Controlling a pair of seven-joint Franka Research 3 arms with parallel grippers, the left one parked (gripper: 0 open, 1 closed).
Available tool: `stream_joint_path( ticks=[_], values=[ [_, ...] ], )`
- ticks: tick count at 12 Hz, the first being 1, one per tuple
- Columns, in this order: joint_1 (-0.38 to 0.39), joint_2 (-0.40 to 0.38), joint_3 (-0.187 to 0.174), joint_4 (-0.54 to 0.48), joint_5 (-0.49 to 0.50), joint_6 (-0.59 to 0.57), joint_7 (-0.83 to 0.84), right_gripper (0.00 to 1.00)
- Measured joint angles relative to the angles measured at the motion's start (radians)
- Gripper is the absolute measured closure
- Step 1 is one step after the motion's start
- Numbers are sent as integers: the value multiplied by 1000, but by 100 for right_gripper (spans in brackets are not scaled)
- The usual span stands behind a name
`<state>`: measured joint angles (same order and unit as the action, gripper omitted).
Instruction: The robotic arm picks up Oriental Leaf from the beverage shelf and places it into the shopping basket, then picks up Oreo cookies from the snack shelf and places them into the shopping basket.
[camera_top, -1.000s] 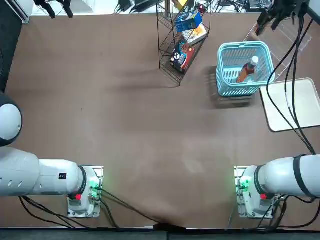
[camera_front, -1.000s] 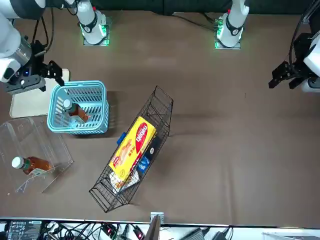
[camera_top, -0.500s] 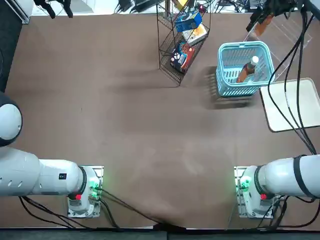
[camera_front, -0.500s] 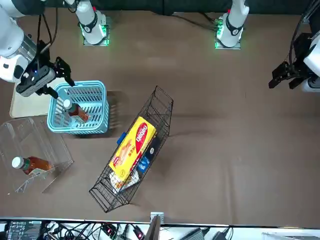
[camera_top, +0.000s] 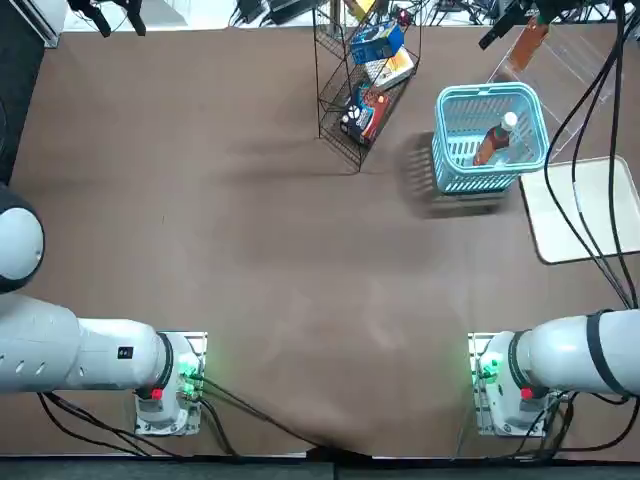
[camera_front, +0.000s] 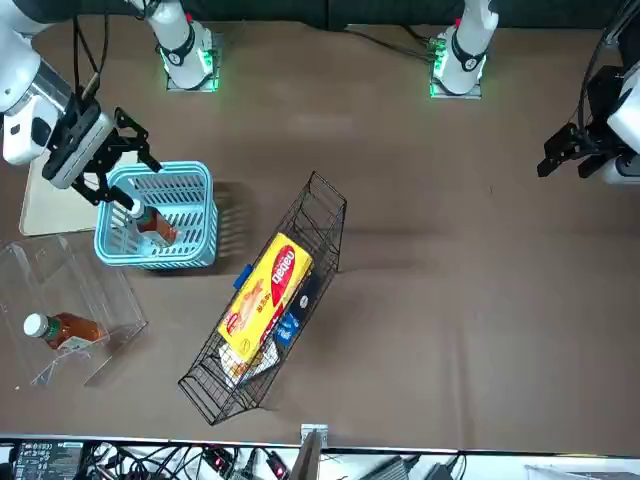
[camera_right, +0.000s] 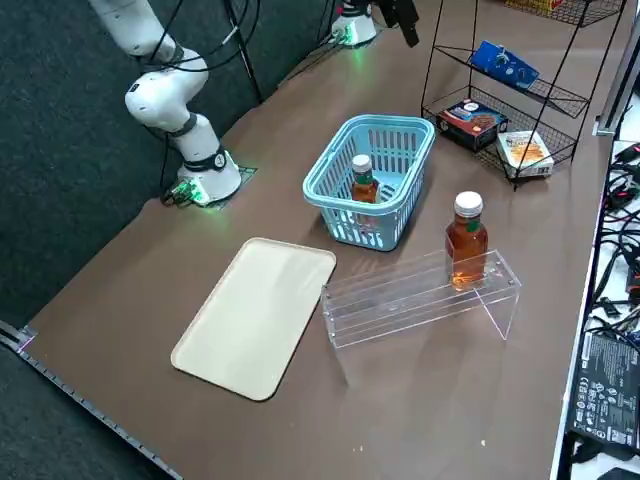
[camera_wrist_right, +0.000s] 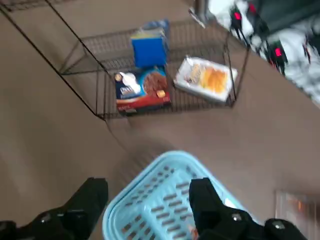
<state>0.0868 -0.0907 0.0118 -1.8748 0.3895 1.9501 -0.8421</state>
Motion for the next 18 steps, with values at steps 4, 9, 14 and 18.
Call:
stream_joint_path(
  ticks=[4, 9, 14, 18],
  values=[
    [0, 5, -1, -53, 142, 112, -211, 0],
    [29, 13, 0, -154, 345, 283, -403, 0],
    [150, 65, 1, -211, 423, 510, -435, 0],
    [195, 136, 1, -207, 540, 596, -510, 0]
  ],
)
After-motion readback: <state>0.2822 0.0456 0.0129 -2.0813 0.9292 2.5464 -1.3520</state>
